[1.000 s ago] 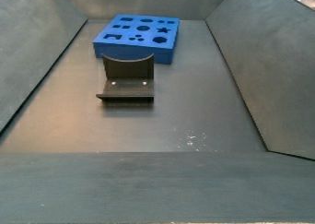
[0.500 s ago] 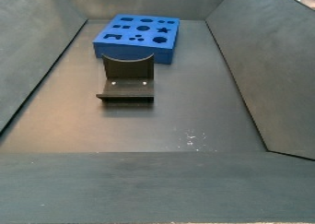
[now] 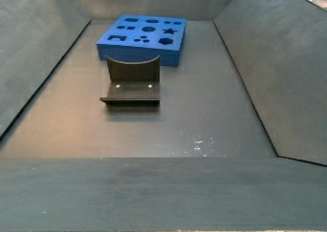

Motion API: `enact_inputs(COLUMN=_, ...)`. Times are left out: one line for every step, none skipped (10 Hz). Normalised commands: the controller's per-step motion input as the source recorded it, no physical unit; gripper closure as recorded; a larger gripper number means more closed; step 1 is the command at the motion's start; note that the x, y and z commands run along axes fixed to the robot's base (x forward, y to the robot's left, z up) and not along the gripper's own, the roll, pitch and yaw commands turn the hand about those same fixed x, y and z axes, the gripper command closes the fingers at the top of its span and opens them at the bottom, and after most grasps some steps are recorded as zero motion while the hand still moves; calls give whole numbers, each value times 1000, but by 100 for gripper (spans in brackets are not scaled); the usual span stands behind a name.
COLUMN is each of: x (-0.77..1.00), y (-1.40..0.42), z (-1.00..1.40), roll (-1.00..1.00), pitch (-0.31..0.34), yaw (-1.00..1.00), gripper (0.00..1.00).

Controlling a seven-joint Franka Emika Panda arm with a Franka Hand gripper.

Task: Pick up the arch object. Move up. Place the arch object on the fixture. Regrasp the arch object. Rotate the arch object. Move to above the board. Insert the arch object.
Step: Move to above the board.

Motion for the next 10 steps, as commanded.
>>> enact_inputs(x=351, y=-1000, z=-86, roll=-25, pitch=27, yaw=1000, gripper=100)
enact_inputs(x=360, y=-1000, z=-84, roll=-22, pitch=27, yaw=1000, gripper=100)
enact_inputs(x=377, y=-1000, z=-78, roll=-18, pitch=26, yaw=1000, gripper=100)
enact_inputs(x=396, y=-1000, z=-77, roll=-18, pitch=28, yaw=1000, gripper=100)
enact_inputs(x=272, y=-607, z=-42, roll=-10, pitch=30, yaw=1000, gripper=100)
enact_inputs(x=177, y=-361, z=-10, roll=-5, pitch=31, yaw=1000, gripper=100)
enact_inputs(x=91, y=-186, z=6, roll=2, pitch=34, yaw=1000, gripper=100)
enact_inputs(x=75, y=-144, z=8, roll=4, pitch=37, yaw=1000, gripper=100)
enact_inputs(x=68, y=-89, z=1, roll=8, pitch=46, yaw=1000, gripper=100)
enact_inputs(x=66, y=-66, z=5, roll=15, pitch=51, yaw=1000, gripper=100)
